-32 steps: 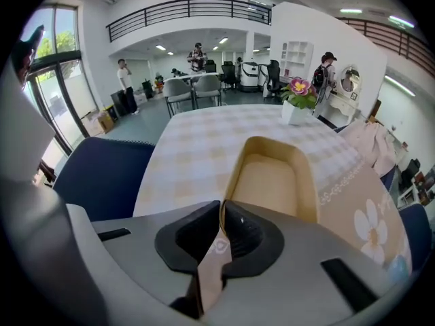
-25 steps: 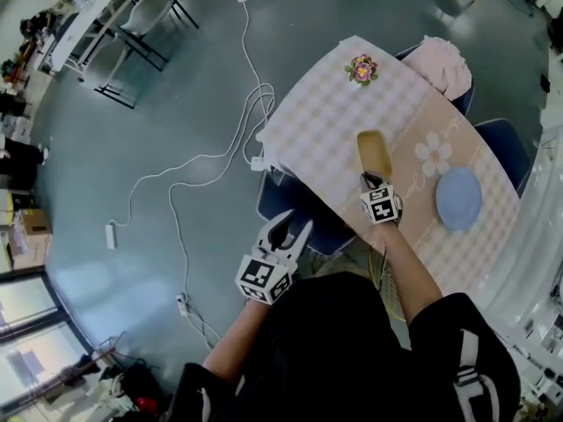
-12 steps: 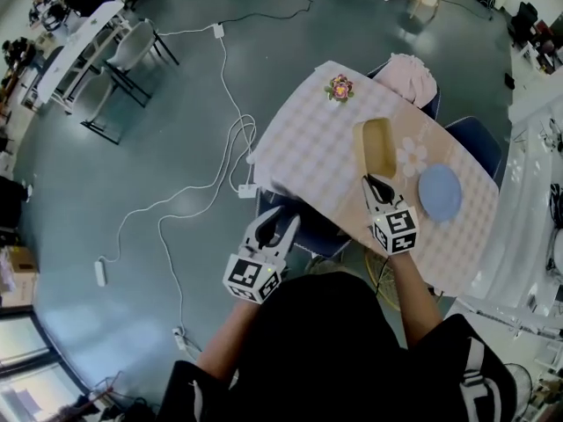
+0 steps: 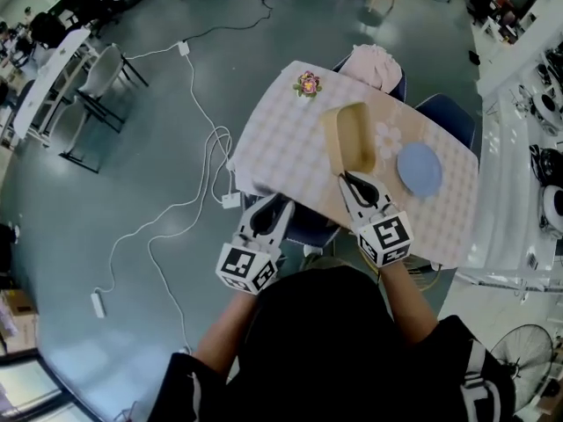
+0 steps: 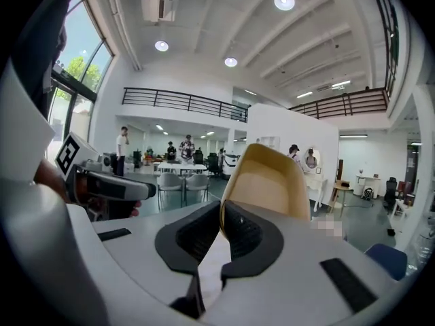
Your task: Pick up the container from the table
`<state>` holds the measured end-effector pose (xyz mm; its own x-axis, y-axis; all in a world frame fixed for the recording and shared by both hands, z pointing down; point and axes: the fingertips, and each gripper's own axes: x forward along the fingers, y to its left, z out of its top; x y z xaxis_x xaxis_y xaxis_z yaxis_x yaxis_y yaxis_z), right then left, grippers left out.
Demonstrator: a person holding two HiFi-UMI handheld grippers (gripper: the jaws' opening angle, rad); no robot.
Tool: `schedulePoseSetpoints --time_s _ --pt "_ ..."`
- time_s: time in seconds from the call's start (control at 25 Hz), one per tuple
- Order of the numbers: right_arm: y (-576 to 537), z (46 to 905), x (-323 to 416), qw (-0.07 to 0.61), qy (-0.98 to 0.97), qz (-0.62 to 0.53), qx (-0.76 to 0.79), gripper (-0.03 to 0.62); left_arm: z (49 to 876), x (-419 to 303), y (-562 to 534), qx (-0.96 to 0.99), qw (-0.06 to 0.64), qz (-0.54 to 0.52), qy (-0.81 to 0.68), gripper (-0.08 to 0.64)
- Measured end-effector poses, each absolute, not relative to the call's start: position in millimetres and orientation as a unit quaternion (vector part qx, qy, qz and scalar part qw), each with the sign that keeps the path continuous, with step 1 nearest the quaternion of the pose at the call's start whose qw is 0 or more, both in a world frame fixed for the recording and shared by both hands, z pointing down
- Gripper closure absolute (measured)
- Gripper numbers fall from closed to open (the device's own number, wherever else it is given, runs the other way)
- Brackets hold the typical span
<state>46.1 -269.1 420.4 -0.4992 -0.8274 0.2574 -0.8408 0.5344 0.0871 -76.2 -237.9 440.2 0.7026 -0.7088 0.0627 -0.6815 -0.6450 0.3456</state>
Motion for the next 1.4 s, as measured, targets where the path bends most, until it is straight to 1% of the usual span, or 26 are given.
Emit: schedulePoseSetpoints --time_s 0.12,0.24,0.52,0.76,0.96,1.16,1.4 --pt "-264 411 59 0.131 -0.857 0.021 0.497 0.577 431 -55 -237 0.917 0.168 -0.045 -0.358 0.491" --pt "-261 407 76 0.13 -0.847 0.017 0.515 0.577 426 -37 -241 0.926 0.16 -0.043 -0.338 0.528" --pt "-265 401 132 0.124 -0.823 0.002 0.554 0.577 420 11 -259 0.936 0.137 -0.043 -0.321 0.538" --pt "-276 404 170 0.11 -0.814 0.008 0.571 0.578 410 32 -280 0.934 0.118 -0.058 -0.333 0.54" --pt "-282 411 196 0.107 -0.806 0.014 0.582 0.578 412 49 -288 0.937 0.117 -0.054 -0.326 0.541" --pt "-281 415 222 0.128 -0.794 -0.007 0.594 0.578 415 77 -294 0.942 0.117 -0.04 -0.311 0.541" --pt "-273 422 256 0.118 -0.78 0.004 0.615 0.578 422 116 -291 0.952 0.116 -0.016 -0.282 0.541"
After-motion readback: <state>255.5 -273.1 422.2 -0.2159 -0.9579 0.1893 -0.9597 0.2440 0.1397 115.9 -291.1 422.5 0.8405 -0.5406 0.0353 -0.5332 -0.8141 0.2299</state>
